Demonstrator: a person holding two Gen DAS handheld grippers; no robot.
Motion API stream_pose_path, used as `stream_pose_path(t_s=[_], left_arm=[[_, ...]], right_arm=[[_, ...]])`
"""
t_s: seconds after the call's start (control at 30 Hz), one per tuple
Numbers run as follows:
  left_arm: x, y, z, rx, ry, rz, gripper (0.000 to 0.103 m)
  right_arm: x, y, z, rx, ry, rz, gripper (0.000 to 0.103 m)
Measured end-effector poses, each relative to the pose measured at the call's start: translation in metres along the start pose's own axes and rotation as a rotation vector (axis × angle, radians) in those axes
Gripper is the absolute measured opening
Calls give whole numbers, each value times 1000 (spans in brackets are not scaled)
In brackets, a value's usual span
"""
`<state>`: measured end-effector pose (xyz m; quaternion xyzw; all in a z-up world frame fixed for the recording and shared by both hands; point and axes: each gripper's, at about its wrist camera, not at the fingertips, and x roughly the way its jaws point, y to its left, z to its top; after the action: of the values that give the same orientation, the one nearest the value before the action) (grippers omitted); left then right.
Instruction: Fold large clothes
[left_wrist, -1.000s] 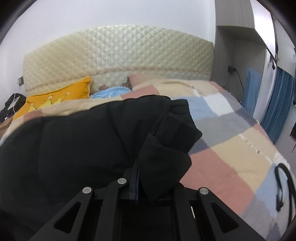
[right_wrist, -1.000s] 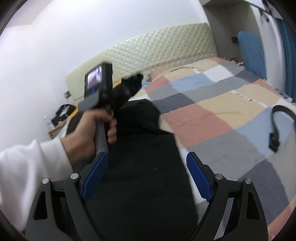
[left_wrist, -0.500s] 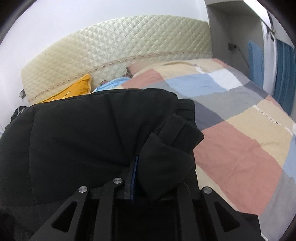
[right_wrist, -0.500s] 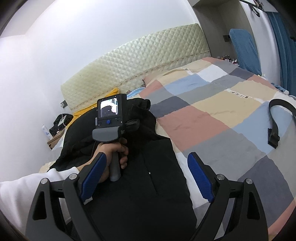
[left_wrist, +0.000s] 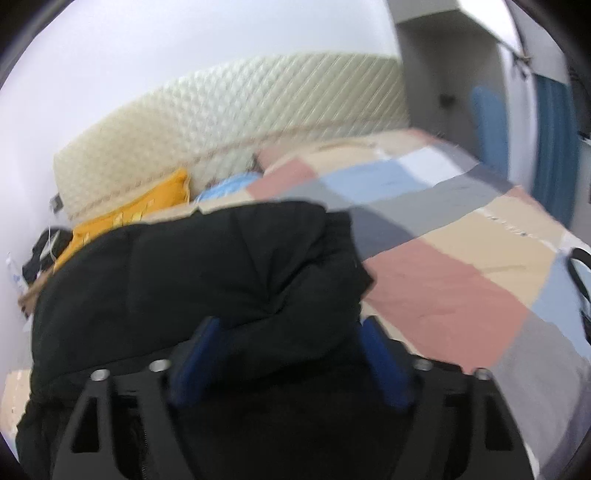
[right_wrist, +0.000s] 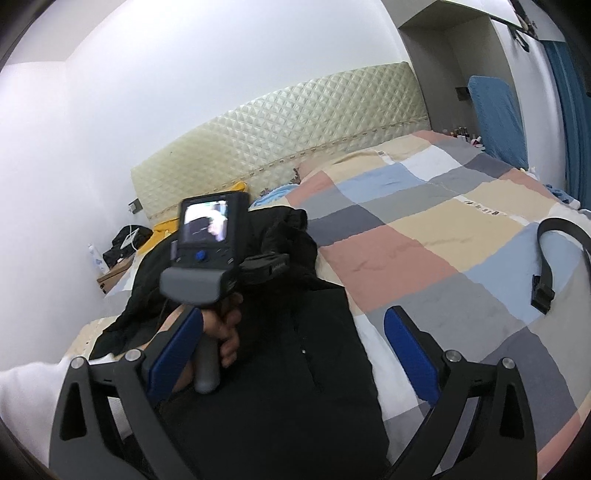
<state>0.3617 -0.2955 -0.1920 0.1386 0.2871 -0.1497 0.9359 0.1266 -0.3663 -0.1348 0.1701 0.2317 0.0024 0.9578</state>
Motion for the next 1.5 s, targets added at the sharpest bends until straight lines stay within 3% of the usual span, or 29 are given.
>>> stream_pose_path(t_s=[0.07,0.33,0.57,0.67,0.87,1.0,1.13,1.27,1.37,1.5], left_arm=[[-18,2,-4,12,-14,-6,80],[-104,54,-8,-107,-64,-63,80],[-178,94,-37,-148,-111,-27,80],[-199,107,-55,-176,-110,-44,80],[-228,141,-73,-263,-155,-5,80],[-231,176,-81,-364,-163,-41,80],[-224,201,-87,-393,-163,1,80],[-225,214,-92,-376,-185,22,80],[-227,222,-94,-405,-189,-27,80],[-229,224,-100,-387,-249,-11,80]], right_arm=[[-2,3,0,-12,-8,-1,98],[-10,15,1,-43,-27,10,98],[-16,44,-7,-119,-17,51,98],[-11,57,-14,-138,14,103,98],[-5,73,-18,-196,1,79,98],[3,83,-16,-212,10,71,98],[28,96,-1,-191,38,111,99],[80,106,25,-170,74,92,99],[121,105,33,-176,107,78,99],[175,91,35,-150,148,42,99]])
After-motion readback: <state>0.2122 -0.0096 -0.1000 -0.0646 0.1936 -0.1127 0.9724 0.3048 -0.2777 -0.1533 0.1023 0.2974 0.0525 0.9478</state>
